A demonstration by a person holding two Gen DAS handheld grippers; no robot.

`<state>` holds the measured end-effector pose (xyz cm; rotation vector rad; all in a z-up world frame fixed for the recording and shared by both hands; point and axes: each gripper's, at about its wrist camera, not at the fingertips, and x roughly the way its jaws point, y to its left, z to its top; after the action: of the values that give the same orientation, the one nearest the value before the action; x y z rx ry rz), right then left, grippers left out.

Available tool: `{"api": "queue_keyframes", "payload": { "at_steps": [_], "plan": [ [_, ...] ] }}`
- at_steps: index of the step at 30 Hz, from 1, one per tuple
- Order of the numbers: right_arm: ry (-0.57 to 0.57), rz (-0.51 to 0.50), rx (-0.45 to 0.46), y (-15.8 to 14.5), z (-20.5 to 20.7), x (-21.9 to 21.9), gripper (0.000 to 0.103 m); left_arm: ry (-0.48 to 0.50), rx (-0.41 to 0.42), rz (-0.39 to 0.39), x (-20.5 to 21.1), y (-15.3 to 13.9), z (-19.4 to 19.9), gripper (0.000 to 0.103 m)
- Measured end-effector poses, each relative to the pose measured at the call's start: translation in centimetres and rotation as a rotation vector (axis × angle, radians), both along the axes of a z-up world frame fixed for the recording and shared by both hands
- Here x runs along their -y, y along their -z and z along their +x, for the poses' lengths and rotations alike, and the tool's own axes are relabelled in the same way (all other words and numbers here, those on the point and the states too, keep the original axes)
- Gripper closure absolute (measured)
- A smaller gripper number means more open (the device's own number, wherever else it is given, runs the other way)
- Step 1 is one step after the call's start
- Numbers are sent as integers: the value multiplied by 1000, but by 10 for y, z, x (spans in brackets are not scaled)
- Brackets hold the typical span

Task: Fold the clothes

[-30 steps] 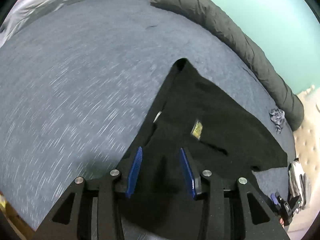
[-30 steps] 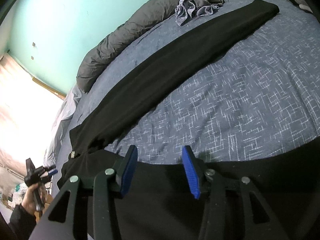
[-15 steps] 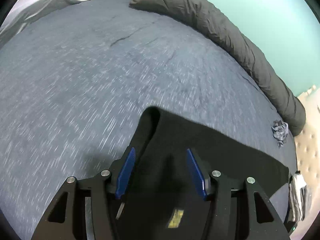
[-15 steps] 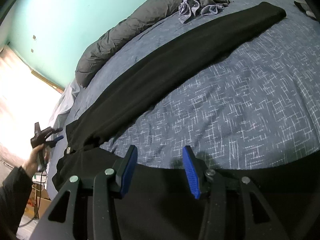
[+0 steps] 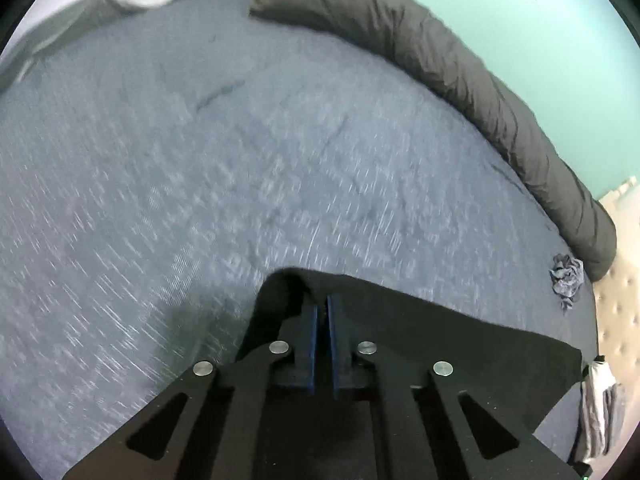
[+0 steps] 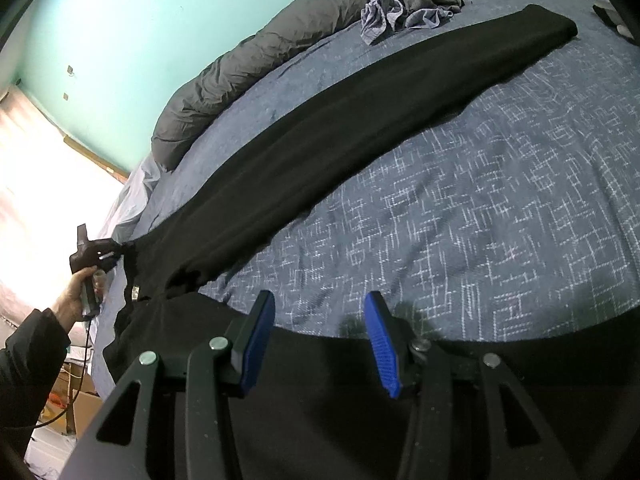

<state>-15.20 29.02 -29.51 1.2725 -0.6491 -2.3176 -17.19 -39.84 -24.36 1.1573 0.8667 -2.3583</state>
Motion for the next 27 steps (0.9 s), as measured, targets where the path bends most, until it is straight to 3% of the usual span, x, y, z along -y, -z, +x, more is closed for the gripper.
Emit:
{"api": "queue_keyframes", "payload": {
  "at_steps": [4,7,13,15,20,27],
  "plan": [
    [-5,0,-8,-2,2,0,55,-36,-21,-45,9,-20,2,100],
    [-8,3,-6,-1,2,1,55,-43,31,-25,13,-9,-3,99],
    [-7,4,-5,-1,1,0,55,-109,78,38,21,11,5,78],
    [-11,11,-6,-2,1,2,55,-108,86,0,18,3,14,75],
    [-39,38,-14,-7,1,17,55,2,92,-64,-10,-17,33,65],
    [-168,89,10,-19,-13,73,54,184,87,-19,-86,0,61,60]
  ]
}}
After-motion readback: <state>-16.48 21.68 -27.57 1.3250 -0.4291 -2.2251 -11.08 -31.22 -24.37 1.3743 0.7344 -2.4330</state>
